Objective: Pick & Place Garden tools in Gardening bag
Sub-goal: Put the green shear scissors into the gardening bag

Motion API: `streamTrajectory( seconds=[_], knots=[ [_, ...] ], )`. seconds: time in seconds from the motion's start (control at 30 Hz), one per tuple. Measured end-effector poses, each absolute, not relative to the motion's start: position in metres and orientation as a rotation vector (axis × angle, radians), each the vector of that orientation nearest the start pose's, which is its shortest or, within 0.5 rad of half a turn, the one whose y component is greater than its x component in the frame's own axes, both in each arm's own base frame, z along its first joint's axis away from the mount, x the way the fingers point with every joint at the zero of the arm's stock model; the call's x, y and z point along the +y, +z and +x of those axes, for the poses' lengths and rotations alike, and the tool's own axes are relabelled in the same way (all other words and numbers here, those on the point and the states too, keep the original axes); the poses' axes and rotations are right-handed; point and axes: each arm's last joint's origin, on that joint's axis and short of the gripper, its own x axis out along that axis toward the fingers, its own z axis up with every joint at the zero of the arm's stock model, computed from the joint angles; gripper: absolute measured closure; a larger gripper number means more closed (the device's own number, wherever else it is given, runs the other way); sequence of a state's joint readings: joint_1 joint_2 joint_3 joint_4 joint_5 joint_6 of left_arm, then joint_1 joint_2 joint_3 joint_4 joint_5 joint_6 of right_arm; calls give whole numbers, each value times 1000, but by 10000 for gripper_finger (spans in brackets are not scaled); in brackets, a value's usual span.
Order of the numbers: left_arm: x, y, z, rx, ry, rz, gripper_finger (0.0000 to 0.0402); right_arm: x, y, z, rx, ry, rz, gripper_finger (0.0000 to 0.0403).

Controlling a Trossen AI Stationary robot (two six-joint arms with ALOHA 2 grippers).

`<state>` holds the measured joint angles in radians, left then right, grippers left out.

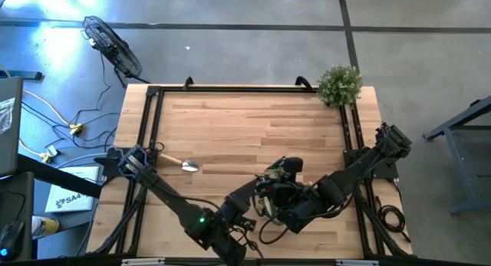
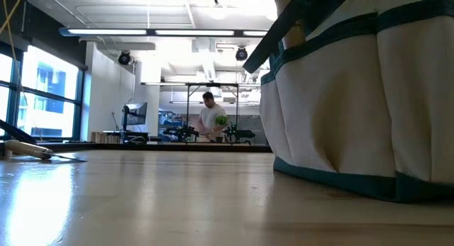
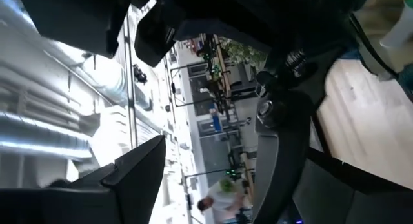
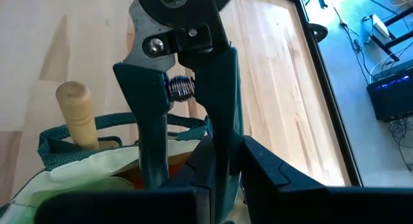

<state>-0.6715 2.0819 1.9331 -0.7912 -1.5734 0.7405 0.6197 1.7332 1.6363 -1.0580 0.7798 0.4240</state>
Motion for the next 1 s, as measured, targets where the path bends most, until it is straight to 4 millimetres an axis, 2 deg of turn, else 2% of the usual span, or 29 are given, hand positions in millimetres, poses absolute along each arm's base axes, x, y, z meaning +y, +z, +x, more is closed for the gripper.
streamTrajectory(
  seconds=[0.13, 0.27, 0.57, 0.83, 1.0],
  knots=[
    [-255, 302, 360, 773, 645, 1625, 121, 186, 319, 295, 820, -317, -349, 369],
    [-255, 299, 359, 797, 610, 1673, 152, 186, 319, 295, 820, -317, -349, 369],
    [-255, 275, 367, 849, 576, 1753, 268, 186, 319, 295, 827, -310, -342, 369],
    [-253, 273, 367, 843, 619, 1744, 380, 186, 318, 295, 839, -292, -331, 369],
    [-253, 273, 368, 840, 620, 1736, 388, 187, 318, 295, 844, -284, -323, 369]
  ],
)
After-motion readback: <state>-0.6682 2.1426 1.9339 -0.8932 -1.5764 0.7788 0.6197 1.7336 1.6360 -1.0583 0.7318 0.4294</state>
